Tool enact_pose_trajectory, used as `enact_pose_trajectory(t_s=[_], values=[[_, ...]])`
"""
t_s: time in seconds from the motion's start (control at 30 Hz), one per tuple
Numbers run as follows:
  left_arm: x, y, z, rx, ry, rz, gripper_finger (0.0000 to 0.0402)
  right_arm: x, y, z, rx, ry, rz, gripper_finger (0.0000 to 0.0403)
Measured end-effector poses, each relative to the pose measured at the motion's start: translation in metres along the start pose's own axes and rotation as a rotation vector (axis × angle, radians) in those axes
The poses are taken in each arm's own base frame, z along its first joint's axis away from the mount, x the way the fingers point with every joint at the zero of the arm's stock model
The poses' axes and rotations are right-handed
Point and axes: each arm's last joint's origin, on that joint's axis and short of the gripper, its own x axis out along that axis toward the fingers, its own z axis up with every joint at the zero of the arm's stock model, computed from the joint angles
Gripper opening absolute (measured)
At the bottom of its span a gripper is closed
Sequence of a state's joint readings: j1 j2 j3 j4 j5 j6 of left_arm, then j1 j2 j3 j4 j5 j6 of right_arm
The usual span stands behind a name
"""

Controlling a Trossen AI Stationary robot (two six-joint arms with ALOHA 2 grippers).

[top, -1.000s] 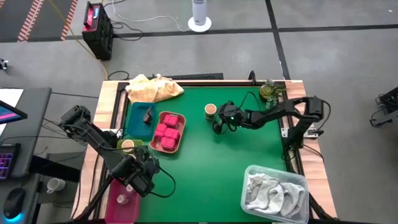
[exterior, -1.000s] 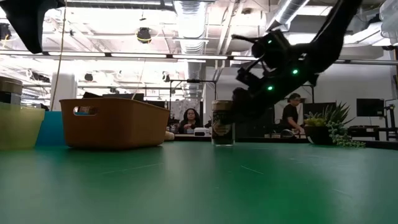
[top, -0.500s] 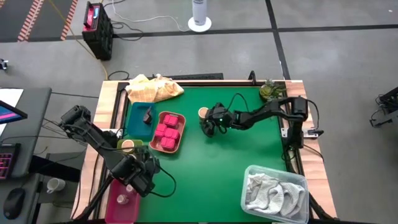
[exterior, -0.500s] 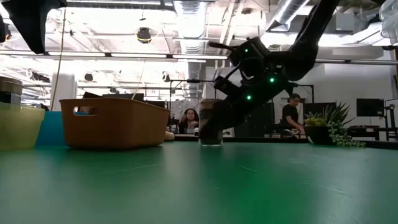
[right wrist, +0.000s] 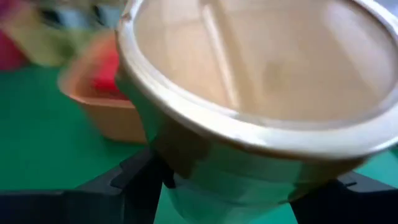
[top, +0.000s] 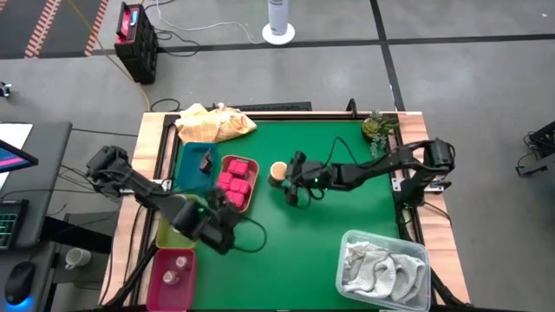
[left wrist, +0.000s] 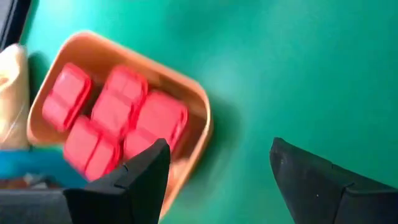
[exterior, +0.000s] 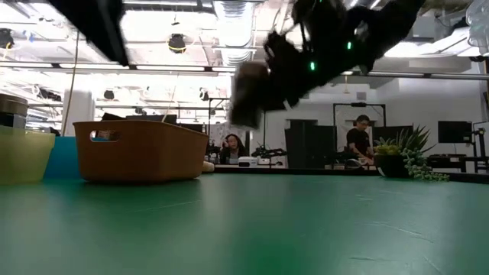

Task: Sort spices by type
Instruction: Put the gold seasoning bottle into the yellow bin

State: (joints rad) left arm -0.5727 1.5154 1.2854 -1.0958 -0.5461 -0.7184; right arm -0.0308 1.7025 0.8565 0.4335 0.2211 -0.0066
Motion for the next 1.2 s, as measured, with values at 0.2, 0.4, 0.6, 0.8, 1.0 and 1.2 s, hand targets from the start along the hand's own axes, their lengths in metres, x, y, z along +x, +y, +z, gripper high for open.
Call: enact_pose_trajectory(t_s=[0.2,0.4,0.6,0.8,1.0,1.2], values=[[0.016,0.021,0.037,-0.045,-0.097,-0.033,0.0265,-0.011,0.039,0.014,-0.076,-0.049,0.040,0.0300],[0.013,0.032,0.068,-0.009,-0.263,-0.053,0.0275,-0.017,0.057,0.015,-0.100,-0.063,0.035,0.0300],[0.014,0.037,0.083,0.051,-0.367,-0.053,0.0315,-0.022,0.069,0.016,-0.104,-0.088,0.066,0.0300],[0.019,0.043,0.090,0.082,-0.385,-0.052,0.0349,-0.025,0.074,0.017,-0.103,-0.104,0.082,0.0300],[0.026,0.054,0.095,0.048,-0.366,-0.083,0.0354,-0.024,0.073,0.018,-0.079,-0.111,0.079,0.0300],[0.021,0.063,0.105,0.048,-0.387,-0.117,0.0354,-0.021,0.074,0.017,-0.075,-0.115,0.078,0.0300]])
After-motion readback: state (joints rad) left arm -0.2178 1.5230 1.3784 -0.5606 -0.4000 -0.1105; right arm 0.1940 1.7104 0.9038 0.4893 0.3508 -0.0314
